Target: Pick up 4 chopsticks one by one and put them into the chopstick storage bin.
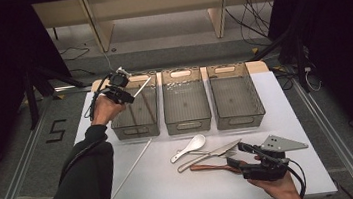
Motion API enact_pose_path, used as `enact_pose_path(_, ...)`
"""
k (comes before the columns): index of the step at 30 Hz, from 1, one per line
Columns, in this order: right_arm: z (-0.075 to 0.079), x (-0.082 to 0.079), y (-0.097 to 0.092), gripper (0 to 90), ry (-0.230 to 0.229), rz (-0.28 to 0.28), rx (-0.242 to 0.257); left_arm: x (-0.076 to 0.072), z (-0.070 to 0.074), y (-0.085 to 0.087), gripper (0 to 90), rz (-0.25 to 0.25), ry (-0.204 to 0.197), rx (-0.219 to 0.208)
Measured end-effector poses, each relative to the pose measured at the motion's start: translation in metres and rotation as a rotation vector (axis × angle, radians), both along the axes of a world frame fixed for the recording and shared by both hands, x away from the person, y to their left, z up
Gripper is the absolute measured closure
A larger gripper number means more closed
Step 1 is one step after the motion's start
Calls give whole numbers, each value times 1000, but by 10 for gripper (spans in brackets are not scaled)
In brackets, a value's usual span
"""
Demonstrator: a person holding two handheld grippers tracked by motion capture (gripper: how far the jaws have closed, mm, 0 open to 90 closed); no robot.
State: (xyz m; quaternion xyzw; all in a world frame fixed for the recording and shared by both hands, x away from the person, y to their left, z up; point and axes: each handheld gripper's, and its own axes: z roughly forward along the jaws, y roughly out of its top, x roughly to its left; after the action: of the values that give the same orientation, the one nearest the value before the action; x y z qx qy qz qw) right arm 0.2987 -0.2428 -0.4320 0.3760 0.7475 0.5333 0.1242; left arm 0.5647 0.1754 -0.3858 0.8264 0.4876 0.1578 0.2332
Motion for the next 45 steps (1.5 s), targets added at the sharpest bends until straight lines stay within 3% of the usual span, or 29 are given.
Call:
enact_pose_path(1,0,0,0,318,1,0,1,0,0,0,808,7,-14,-18)
enact_pose_path(3,0,0,0,318,1,1,0,-1,2,-1,624,13,-22,-18)
enact_pose_path(4,0,0,0,318,1,1,0,-2,3,-2,572,12,-28,-10)
enact_pose_path(10,0,-1,0,317,1,-1,-2,-11,15,0,378,24,-10,-44)
enact_pose_path(15,0,-1,1,317,-3,1,-5,-27,25,4,318,22,-5,-56)
enact_pose_path(18,1,-1,2,318,-2,0,-6,-41,33,6,288,20,-12,-114)
enact_pose_path(26,2,-1,1,314,-5,-6,-3,-74,45,9,237,-7,-24,-122)
enact_pose_path(35,2,-1,1,307,-4,-7,-2,-111,37,9,225,-34,-49,-162)
enact_pose_path(45,2,-1,1,306,-6,-11,-1,-143,23,-5,184,-81,-37,-147)
